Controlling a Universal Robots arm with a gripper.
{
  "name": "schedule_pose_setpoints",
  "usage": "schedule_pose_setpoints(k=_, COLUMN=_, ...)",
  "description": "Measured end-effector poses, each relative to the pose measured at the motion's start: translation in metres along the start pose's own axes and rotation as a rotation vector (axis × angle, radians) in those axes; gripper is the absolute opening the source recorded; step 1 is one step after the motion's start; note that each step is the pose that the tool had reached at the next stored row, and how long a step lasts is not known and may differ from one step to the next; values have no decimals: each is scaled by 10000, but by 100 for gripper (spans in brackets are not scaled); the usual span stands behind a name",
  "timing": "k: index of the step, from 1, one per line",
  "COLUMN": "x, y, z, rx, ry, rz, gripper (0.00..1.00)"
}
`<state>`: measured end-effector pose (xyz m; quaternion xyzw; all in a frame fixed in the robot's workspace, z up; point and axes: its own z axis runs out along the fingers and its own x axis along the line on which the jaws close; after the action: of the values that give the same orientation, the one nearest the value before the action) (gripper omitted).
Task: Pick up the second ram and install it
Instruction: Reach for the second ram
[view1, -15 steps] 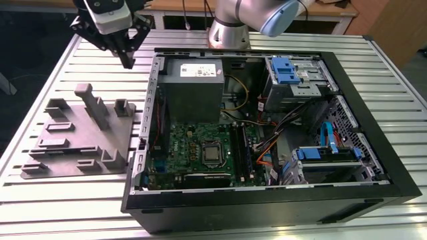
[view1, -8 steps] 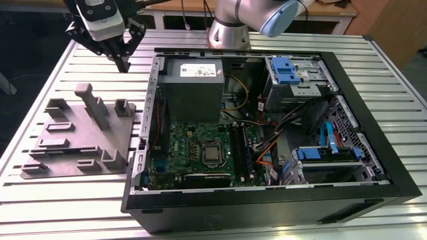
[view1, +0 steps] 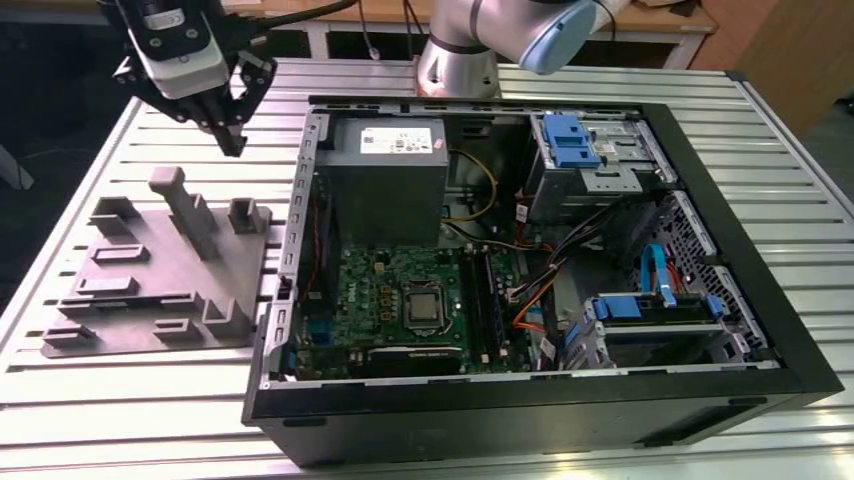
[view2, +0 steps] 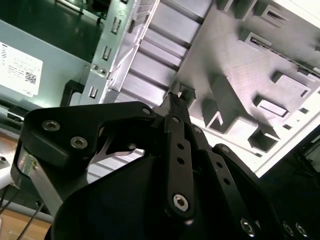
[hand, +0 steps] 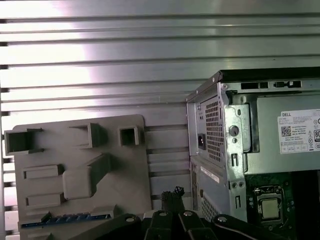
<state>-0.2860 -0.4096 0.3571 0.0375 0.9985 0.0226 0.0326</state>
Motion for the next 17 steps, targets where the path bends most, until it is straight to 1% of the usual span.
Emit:
schedule_pose_setpoints(k=5, x=101, y=-67, z=26, rx=0, ry=0, rz=-1, gripper=10)
schedule_pose_setpoints(k=11, x=248, y=-134, z=53, rx=0, ry=0, rz=0, gripper=10)
schedule_pose_setpoints(k=17, x=343, y=-213, z=86, rx=1, ry=0, rz=0, gripper=10)
